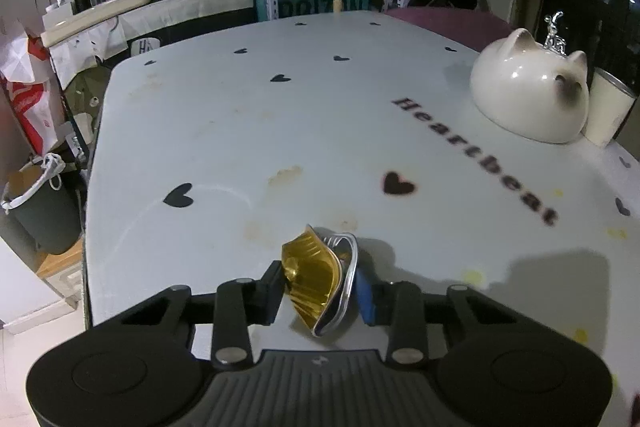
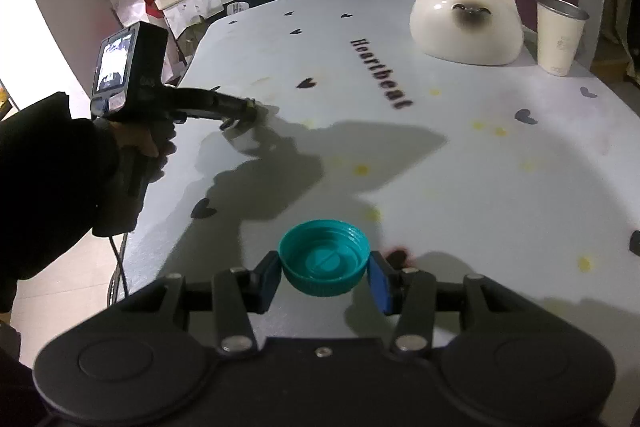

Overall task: Collect trash
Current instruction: 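Lift the gold wrapper and teal cap and carry them over the wastebasket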

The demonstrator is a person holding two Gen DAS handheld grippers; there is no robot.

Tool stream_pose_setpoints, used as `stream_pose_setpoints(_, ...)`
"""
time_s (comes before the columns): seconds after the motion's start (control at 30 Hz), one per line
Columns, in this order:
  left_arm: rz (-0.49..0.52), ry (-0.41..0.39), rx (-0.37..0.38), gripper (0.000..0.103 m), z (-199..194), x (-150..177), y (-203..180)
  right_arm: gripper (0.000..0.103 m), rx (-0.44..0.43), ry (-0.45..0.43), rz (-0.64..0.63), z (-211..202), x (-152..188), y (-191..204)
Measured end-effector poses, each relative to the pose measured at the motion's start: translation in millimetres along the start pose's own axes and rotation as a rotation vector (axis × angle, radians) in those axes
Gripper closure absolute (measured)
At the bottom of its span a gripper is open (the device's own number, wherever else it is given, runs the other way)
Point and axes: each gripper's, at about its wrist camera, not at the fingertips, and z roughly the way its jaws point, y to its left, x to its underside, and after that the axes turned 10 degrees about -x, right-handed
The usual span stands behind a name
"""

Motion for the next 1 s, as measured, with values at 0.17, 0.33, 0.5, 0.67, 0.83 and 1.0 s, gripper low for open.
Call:
stream_pose_setpoints(0.17, -0.026, 0.007, 0.011, 0.065, -19.3, 5.6, 4.2, 0.055, 0.002, -0.008, 0.002, -3.0, -4.3, -0.2)
stream_pose_setpoints(0.33, -0.084, 0.012, 0.023, 0.065, -57.2, 23.2, 12.4, 0.055, -0.010, -0.019, -0.023, -5.8, -8.7, 3.8)
stream_pose_setpoints(0.5, -0.149, 0.011, 0.017, 0.065, -103.2, 46.7, 22.4, 0.055, -0.036, -0.027, -0.064, -11.5, -14.8, 11.0)
stream_pose_setpoints(0.67, -0.229, 0.005, -0.019, 0.065, -146.5, 66.1, 38.8, 0.055, -0.071, -0.039, -0.129, -15.7, -26.1, 26.2)
stream_pose_setpoints(0.83, -0.303, -0.004, -0.084, 0.065, -184.1, 83.8, 57.7, 0.055, -0.116, -0.039, -0.196, -14.8, -36.4, 45.0)
stream_pose_setpoints(1.0, -0.383, -0.008, -0.139, 0.065, -219.7, 102.6, 75.9, 0.055, -0.173, -0.034, -0.249, -10.6, -41.2, 68.9)
